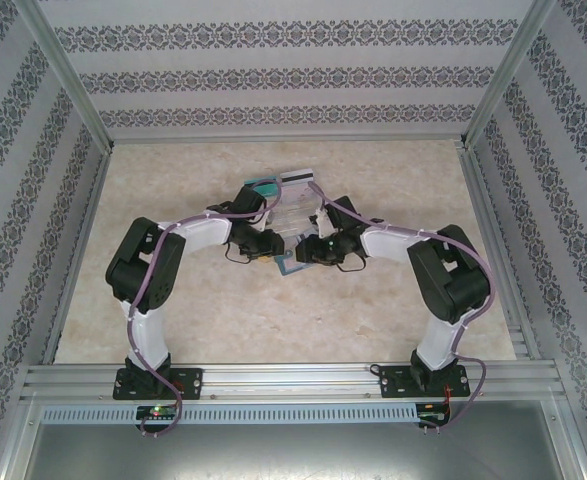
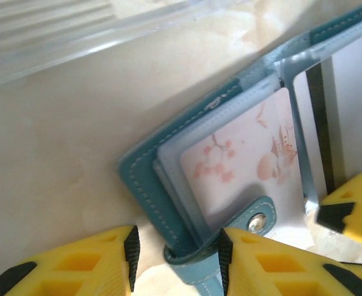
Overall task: Put the credit cards into the card holder
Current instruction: Insert the credit card into the card slot.
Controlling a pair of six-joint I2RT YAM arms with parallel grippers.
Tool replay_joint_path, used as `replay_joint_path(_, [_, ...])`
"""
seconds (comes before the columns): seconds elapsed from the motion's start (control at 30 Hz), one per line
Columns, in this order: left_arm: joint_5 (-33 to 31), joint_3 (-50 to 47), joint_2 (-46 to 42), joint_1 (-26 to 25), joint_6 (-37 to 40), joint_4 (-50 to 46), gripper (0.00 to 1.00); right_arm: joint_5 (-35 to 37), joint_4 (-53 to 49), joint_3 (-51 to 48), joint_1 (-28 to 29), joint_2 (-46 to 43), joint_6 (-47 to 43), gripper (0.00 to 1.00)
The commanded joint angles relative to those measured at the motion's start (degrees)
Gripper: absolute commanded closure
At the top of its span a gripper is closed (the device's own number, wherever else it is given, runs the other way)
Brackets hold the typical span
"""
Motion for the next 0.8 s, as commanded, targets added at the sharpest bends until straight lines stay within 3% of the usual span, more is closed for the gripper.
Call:
replay_joint_path(0.0, [-2.46, -0.87, -2.9, 1.25, 0.2, -1.15, 0.58, 2.61, -7.52, 2.76, -0.74, -2.78, -4.02, 0.55])
replay_joint_path(0.17, [-2.31, -2.26, -4.27, 1.96, -0.05, -0.56, 0.59, 3.4, -9.72, 2.95, -2.62, -5.57, -5.62, 0.54])
replay_joint_path(0.4, [-1.74, -1.73, -3.88, 2.05, -0.21, -0.33, 0.56, 4.13, -12.13, 3.02, -9.54, -7.61, -7.45, 0.51])
replay_joint_path(0.77, [-0.64, 0.11, -0.79, 1.94, -0.05, -0.84, 0.55, 0.62, -11.05, 5.98, -9.01, -3.84, -7.44, 0.51])
